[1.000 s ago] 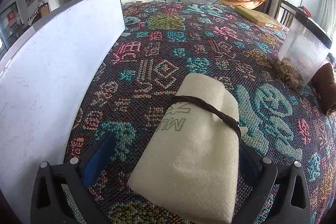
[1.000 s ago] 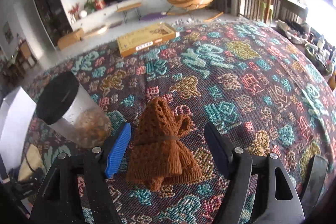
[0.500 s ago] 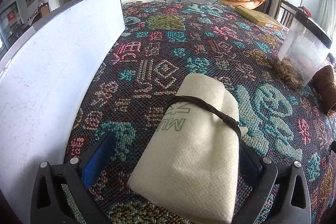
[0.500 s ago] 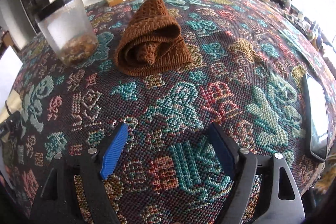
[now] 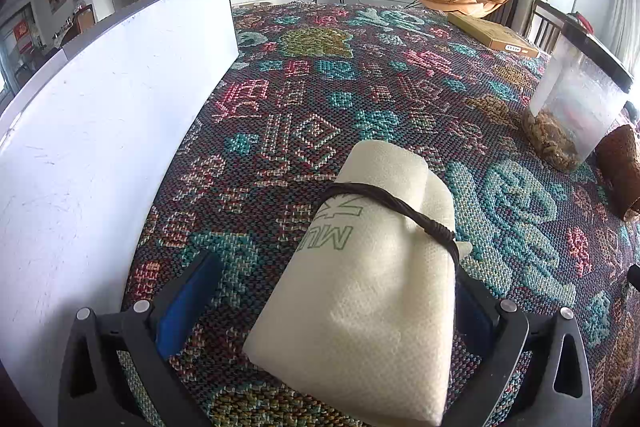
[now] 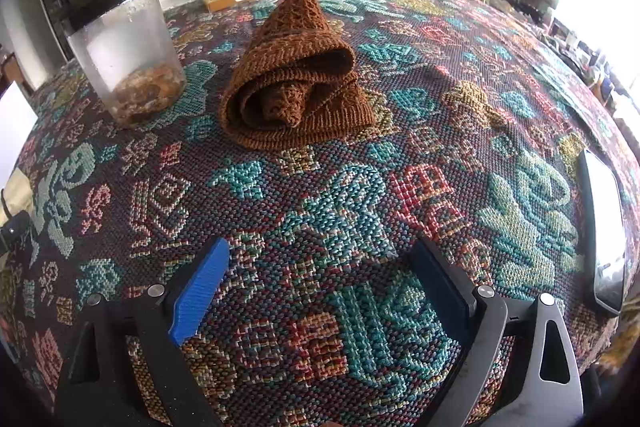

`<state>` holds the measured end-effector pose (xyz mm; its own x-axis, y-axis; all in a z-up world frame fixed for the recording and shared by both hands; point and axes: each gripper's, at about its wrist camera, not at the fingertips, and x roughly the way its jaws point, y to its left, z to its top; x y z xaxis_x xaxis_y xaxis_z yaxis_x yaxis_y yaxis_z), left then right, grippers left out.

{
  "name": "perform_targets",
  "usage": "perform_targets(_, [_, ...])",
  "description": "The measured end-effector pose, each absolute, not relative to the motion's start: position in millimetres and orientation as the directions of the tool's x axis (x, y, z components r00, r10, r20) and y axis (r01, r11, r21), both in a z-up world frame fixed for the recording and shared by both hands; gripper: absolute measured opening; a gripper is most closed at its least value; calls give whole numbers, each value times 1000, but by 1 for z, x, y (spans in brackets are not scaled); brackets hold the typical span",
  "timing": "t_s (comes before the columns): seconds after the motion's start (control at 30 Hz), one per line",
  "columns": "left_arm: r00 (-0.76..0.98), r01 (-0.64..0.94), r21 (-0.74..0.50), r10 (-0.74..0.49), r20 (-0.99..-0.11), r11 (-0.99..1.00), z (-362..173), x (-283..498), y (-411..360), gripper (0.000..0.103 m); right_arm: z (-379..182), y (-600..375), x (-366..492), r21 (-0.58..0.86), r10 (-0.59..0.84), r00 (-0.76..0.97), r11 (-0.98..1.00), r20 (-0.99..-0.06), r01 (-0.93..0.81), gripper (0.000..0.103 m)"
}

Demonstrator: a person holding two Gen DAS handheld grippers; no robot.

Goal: Organize soft objects

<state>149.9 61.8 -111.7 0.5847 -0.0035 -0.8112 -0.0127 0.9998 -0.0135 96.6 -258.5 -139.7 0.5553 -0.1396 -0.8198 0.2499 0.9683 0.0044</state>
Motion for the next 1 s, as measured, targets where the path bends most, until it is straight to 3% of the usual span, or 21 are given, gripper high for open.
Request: perform_targets(1.0, [585, -12, -14, -4, -811, 1000, -112, 150, 62, 103, -141, -259, 96, 4, -139, 548, 968, -825, 252, 94])
